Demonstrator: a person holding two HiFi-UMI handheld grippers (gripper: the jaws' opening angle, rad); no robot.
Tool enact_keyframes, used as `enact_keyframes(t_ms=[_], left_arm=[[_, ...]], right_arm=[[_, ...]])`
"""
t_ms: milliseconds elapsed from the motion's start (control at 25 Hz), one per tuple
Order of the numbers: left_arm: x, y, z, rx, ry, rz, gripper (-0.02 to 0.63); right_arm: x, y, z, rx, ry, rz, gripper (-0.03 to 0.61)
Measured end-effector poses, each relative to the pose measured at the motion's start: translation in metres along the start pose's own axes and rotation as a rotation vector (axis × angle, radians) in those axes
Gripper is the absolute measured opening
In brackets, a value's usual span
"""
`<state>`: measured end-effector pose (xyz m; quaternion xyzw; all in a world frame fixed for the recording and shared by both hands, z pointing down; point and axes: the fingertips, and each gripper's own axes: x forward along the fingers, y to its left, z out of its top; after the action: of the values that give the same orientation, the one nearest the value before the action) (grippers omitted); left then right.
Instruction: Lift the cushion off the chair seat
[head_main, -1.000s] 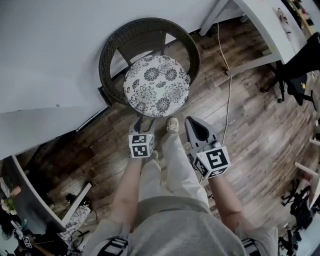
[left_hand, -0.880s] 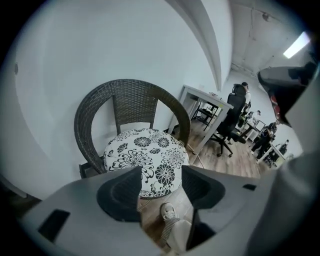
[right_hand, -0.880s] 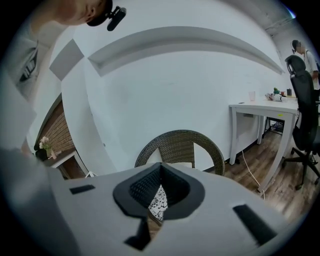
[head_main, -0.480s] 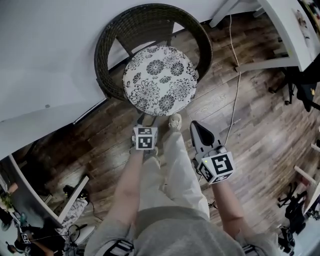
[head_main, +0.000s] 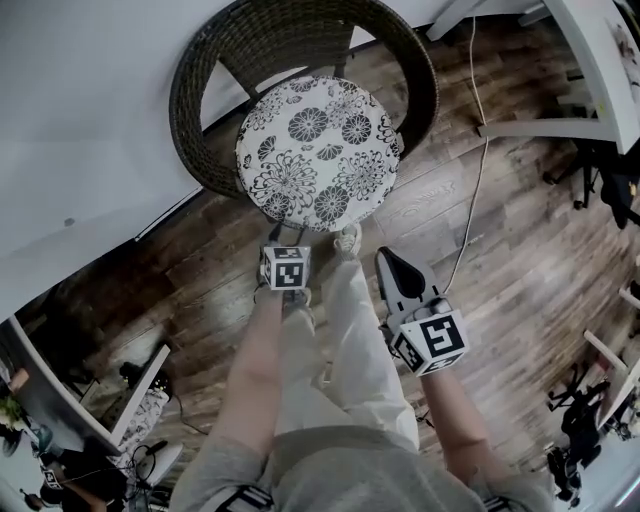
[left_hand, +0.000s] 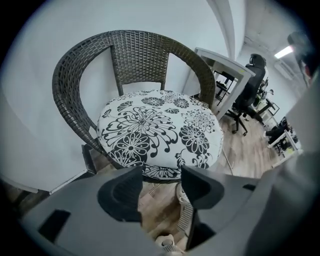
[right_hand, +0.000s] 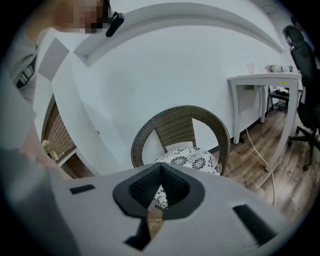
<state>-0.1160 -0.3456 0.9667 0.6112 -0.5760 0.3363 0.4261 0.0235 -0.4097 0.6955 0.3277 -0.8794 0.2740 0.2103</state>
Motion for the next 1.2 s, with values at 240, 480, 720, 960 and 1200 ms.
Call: enact_keyframes(t_ms=[240, 480, 720, 960, 1200], left_arm=[[0.014, 0.003, -0.003, 0.031, 0.003, 0.004, 0.229], [0.019, 0.003, -0.004, 0.029, 0.009, 0.012, 0.199], [0.011, 0.004, -0.004, 0.051, 0.025, 0.051, 0.082], [-0.006, 0.005, -0.008, 0.048, 0.027, 0.07, 0.009], [-0.008, 0.005, -0.01, 0.03, 0.02, 0.073, 0.009]], right_arm=[[0.007, -0.005, -0.012, 0.018, 0.021, -0.003, 0.002], [0.008, -0.004, -0.017, 0.022, 0.026, 0.0, 0.002], [0.003, -0.001, -0.005, 0.01, 0.002, -0.003, 0.002], [-0.012, 0.01, 0.007, -0.004, -0.026, -0.003, 0.002], [-0.019, 0.016, -0.002, -0.001, -0.016, -0.002, 0.002]])
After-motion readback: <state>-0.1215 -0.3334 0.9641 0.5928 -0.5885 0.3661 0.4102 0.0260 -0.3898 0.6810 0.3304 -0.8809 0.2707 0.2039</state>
